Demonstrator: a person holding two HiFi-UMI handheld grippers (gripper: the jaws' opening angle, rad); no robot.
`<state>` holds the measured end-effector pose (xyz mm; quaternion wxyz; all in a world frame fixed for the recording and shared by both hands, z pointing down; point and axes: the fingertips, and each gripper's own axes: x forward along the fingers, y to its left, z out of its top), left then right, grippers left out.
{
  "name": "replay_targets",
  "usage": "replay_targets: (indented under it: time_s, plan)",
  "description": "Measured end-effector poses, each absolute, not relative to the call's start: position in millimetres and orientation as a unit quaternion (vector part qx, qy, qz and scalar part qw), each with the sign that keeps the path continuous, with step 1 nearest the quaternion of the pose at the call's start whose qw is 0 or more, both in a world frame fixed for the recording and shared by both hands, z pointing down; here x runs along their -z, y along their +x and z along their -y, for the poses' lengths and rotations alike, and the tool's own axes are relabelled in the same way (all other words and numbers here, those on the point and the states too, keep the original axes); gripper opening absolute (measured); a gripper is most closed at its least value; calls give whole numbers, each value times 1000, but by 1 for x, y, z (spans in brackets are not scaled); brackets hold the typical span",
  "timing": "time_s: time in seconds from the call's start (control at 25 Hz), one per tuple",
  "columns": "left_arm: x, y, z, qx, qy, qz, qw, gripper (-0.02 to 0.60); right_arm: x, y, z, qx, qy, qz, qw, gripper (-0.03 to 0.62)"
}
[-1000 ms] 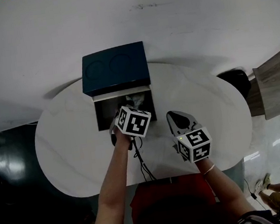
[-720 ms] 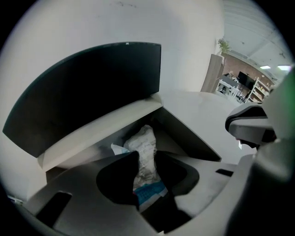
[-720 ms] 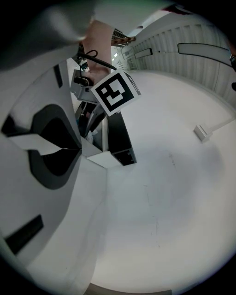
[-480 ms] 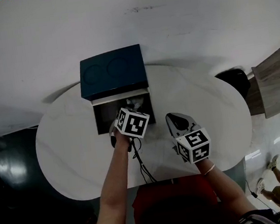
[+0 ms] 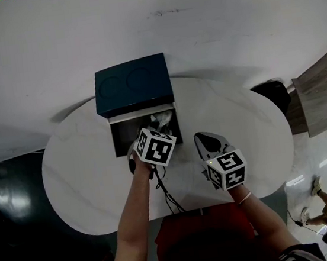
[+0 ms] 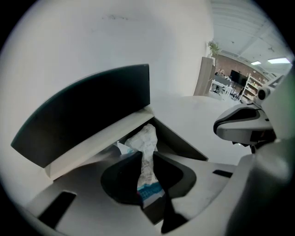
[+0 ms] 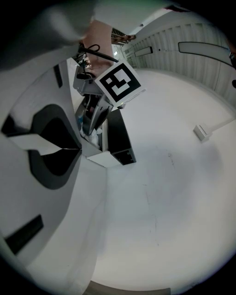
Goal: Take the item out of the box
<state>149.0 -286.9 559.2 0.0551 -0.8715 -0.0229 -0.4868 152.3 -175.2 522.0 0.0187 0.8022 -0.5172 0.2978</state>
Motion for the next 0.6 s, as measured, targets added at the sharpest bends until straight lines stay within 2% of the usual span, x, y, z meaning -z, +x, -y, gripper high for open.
replay_targets:
  time_s: [0.6]
  plan:
    - [-497,135,276,397,-916,28,48,87,-505,141,172,-281,821,497,13,15]
